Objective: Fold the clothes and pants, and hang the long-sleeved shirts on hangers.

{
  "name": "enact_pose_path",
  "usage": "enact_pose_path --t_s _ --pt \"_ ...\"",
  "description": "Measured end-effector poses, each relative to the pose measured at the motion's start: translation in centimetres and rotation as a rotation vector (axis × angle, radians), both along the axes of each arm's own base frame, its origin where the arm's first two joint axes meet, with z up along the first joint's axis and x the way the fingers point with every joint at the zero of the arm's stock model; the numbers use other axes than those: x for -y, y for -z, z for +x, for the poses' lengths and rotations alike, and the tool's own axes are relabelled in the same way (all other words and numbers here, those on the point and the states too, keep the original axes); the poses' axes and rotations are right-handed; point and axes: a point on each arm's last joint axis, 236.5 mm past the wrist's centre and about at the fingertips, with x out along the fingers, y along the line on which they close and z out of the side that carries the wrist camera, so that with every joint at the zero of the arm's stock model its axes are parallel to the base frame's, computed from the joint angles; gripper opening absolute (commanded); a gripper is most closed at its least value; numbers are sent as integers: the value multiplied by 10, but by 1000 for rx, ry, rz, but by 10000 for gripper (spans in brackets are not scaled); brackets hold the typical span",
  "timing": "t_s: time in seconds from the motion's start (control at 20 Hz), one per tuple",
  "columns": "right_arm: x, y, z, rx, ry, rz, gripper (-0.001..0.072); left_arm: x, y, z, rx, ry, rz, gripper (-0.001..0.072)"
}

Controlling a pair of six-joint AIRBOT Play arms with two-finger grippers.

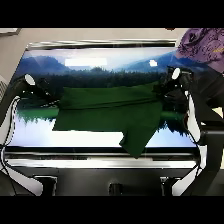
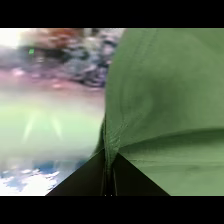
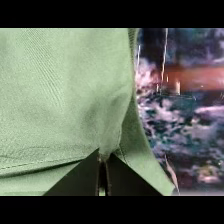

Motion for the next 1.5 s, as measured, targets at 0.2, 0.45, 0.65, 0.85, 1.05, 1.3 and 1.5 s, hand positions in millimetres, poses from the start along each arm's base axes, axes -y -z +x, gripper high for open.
enact_pose_path --t_s 0.2,0.45,0.65,0.85,1.05,1.3,1.5 --pt "0 7 -4 -25 -2 0 306 10 4 -1 -11 10 -45 136" --pt "-1 4 -14 -61 -2 7 553 10 -6 1 9 -4 -61 716" --pt "15 -37 -19 -17 7 19 555 -15 -46 8 91 -59 -54 716" --pt "41 -71 -52 -5 37 156 552 -53 -84 -14 139 -145 -41 716" --pt "33 -53 -132 -123 77 350 552 -70 -81 -72 100 -235 -45 715" --pt "-9 -20 -215 -231 116 512 545 -64 -58 -122 40 -278 -56 716" --pt "-33 2 -254 -294 157 591 534 -60 -51 -133 25 -286 -60 716"
